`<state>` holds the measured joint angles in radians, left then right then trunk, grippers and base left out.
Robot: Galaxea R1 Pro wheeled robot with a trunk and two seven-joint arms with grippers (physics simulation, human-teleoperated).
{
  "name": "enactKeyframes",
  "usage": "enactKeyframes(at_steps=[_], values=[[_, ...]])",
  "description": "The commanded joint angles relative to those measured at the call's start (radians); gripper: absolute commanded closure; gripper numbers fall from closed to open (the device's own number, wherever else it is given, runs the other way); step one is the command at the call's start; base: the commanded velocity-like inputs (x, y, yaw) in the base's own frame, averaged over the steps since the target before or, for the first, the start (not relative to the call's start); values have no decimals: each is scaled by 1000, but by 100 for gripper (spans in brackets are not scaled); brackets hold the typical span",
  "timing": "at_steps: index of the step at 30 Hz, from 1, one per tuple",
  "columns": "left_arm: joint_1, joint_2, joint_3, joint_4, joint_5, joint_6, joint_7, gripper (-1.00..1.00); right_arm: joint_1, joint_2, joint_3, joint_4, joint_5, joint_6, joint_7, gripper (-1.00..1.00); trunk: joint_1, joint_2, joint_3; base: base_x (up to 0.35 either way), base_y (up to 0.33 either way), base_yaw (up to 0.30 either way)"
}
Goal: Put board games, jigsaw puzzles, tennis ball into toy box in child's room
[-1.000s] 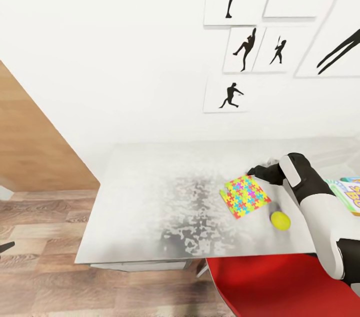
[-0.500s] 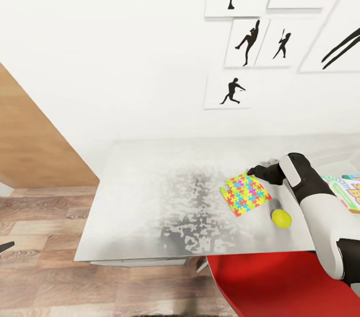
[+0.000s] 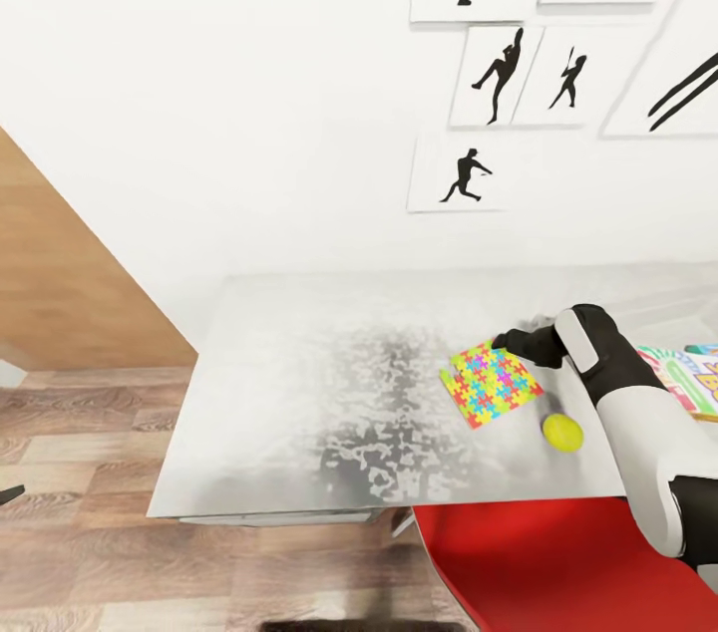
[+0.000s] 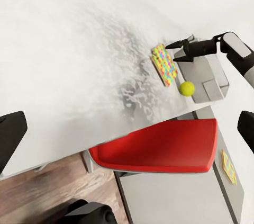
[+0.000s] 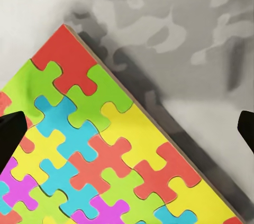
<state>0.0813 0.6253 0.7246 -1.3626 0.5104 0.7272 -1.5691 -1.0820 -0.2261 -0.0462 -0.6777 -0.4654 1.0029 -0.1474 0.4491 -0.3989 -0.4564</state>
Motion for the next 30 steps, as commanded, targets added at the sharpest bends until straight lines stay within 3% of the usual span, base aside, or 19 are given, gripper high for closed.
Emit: enactKeyframes(at_steps=[1, 19, 30], values=[[1, 1, -1, 0, 2, 11, -2, -100, 0, 1, -1, 1, -15, 3, -8, -100, 1, -1, -2, 0, 0, 0], [0, 1, -1, 0, 2, 11, -2, -100, 1, 5, 2, 1, -15, 3, -8, -100, 1, -1, -2, -2, 3, 0], [0, 1, -1, 0, 2, 11, -2, -100, 1, 5, 2, 1, -15, 3, -8, -100, 1, -1, -2, -122, 207, 0]])
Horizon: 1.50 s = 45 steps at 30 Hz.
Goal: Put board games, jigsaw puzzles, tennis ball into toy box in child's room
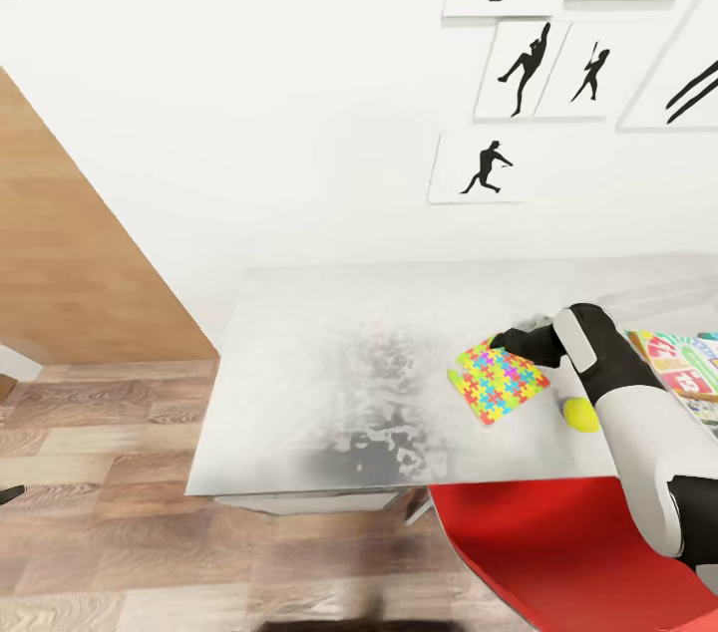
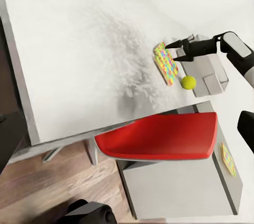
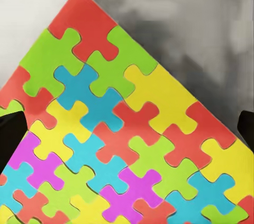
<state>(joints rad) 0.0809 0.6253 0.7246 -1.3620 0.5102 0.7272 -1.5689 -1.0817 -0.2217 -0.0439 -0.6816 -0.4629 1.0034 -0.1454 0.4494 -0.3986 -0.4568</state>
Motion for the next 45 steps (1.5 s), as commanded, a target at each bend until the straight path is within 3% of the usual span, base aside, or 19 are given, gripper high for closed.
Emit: enactKeyframes(at_steps=[1, 17, 45], values=[[1, 1, -1, 0, 2, 11, -2, -100, 0, 1, -1, 5, -17, 3, -10, -100, 1, -1, -2, -149, 252, 0], [0, 1, -1, 0, 3, 11, -2, -100, 0, 2, -2, 5, -17, 3, -10, -100, 1, -1, -2, -37, 135, 0], [0, 1, -1, 0, 2, 11, -2, -100, 0, 4, -2, 4, -17, 3, -8, -100, 1, -1, -2, -151, 258, 0]])
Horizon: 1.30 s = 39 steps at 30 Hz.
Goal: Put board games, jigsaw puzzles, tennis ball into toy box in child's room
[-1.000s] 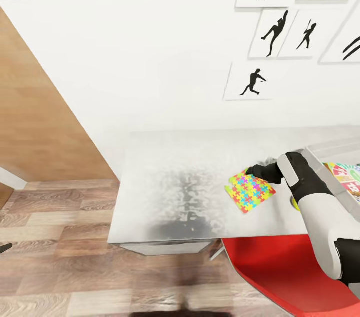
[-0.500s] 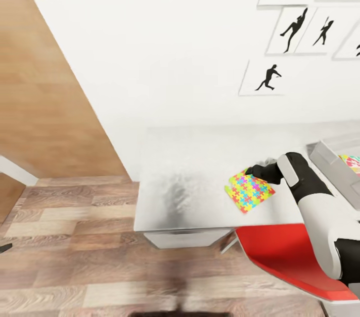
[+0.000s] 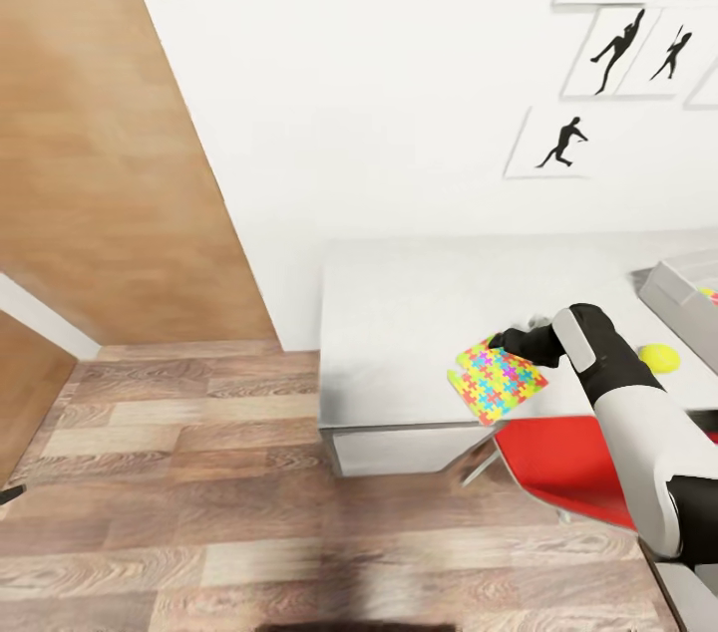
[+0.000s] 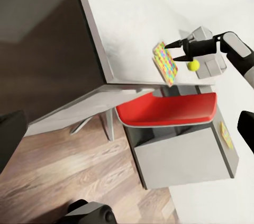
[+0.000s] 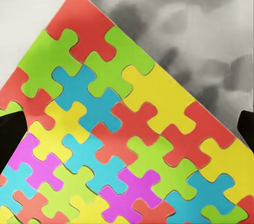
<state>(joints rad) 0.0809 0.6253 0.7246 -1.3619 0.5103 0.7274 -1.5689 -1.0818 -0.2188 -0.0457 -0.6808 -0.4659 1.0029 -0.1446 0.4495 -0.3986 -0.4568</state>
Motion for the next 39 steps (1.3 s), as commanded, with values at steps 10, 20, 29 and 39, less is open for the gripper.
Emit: enactKeyframes(at_steps=[10, 20, 29, 39], values=[[0, 1, -1, 0, 3, 11, -2, -100, 0, -1, 1, 3, -14, 3, -9, -100, 1, -1, -2, -138, 71, 0], [0, 1, -1, 0, 4, 12, -2, -100, 0, 0, 0, 3, -14, 3, -9, -100, 1, -1, -2, -97, 11, 0], [0, 1, -1, 0, 4, 12, -2, -100, 0, 1, -1, -1, -15, 3, -9, -100, 1, -1, 1, -7, 1, -28], [1, 1, -1, 0, 4, 12, -2, -100, 0, 0, -8, -107, -28, 16, -9, -100, 1, -1, 13, 0, 0, -152]])
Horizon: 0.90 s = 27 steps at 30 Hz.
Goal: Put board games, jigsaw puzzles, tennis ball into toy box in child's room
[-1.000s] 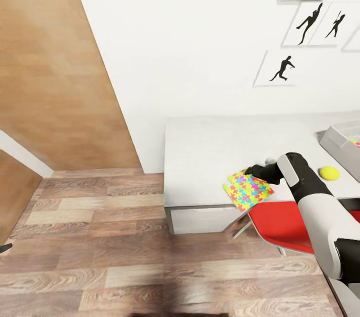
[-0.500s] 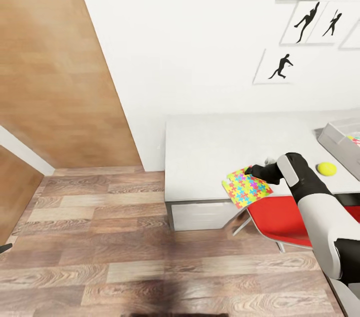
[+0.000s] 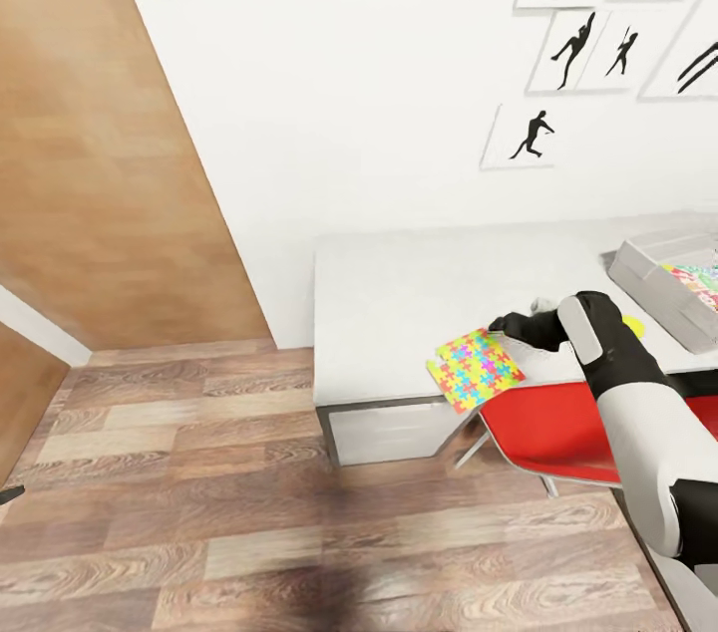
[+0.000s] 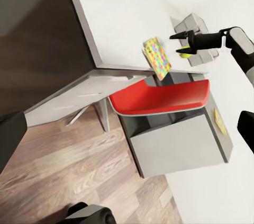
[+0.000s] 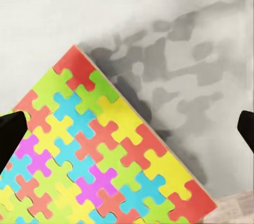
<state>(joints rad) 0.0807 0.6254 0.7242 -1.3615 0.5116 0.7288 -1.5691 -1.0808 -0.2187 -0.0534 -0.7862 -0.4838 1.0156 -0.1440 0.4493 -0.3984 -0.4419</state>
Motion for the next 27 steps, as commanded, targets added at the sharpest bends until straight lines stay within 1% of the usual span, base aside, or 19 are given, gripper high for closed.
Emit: enactKeyframes(at_steps=[1, 6, 10, 12, 14, 15, 16, 17, 18, 20, 21, 25, 26, 27], values=[[1, 0, 0, -1, 2, 11, -2, -100, -1, 0, -1, -8, -10, 4, -10, -100, 1, -2, 0, 0, 0, -168], [1, 0, 0, -1, 2, 11, -2, -100, -1, 1, -3, -49, -13, 8, -10, -100, 1, -2, 7, 0, 0, -170], [1, 0, 0, -1, 2, 11, -2, -100, 2, 1, -4, -103, -20, 22, -8, -100, 1, -2, 12, 0, 0, -171], [1, 0, 0, -1, 2, 11, -2, -100, 5, 0, -4, -146, -33, 32, -5, -100, 1, -2, 15, 0, 0, -171], [1, 0, 0, -1, 2, 11, -2, -100, 9, -3, -4, -195, -64, 32, 0, -100, 1, -2, 18, 0, 0, -171], [1, 0, 0, -1, 3, 11, -2, -100, 12, -6, -2, -230, -97, 32, 4, -100, 1, -2, 19, 0, 0, -171], [1, 0, 0, -1, 3, 11, -2, -100, 18, -9, 1, -271, -139, 32, 9, -100, 1, -2, 20, 0, 0, -171], [1, 0, 0, -1, 3, 11, -2, -100, 22, -10, 2, -293, -165, 32, 12, -100, 1, -2, 22, 0, 0, -171], [1, 0, 0, -1, 3, 11, -2, -100, 37, -12, 5, -341, -222, 32, 17, -100, 1, -2, 23, 0, 0, -171], [1, 0, 0, -1, 4, 11, -2, -100, 61, -13, 7, -391, -286, 32, 22, -100, 1, -2, 26, 0, 0, -171], [1, 0, 0, -1, 4, 11, -2, -100, 95, -14, 9, -444, -355, 32, 24, -100, 1, -2, 27, 0, 0, -171], [1, 0, 0, -1, 4, 11, -2, -100, 183, -18, 10, -564, -504, 32, 27, -100, 1, -2, 33, 0, 0, -171], [1, 0, 0, -1, 4, 11, -2, -100, 233, -25, 11, -626, -579, 32, 28, -100, 1, -2, 34, 0, 0, -171], [1, 0, 0, -1, 4, 11, -2, -100, 259, -29, 11, -655, -615, 32, 28, -100, 1, -2, 36, 0, 0, -171]])
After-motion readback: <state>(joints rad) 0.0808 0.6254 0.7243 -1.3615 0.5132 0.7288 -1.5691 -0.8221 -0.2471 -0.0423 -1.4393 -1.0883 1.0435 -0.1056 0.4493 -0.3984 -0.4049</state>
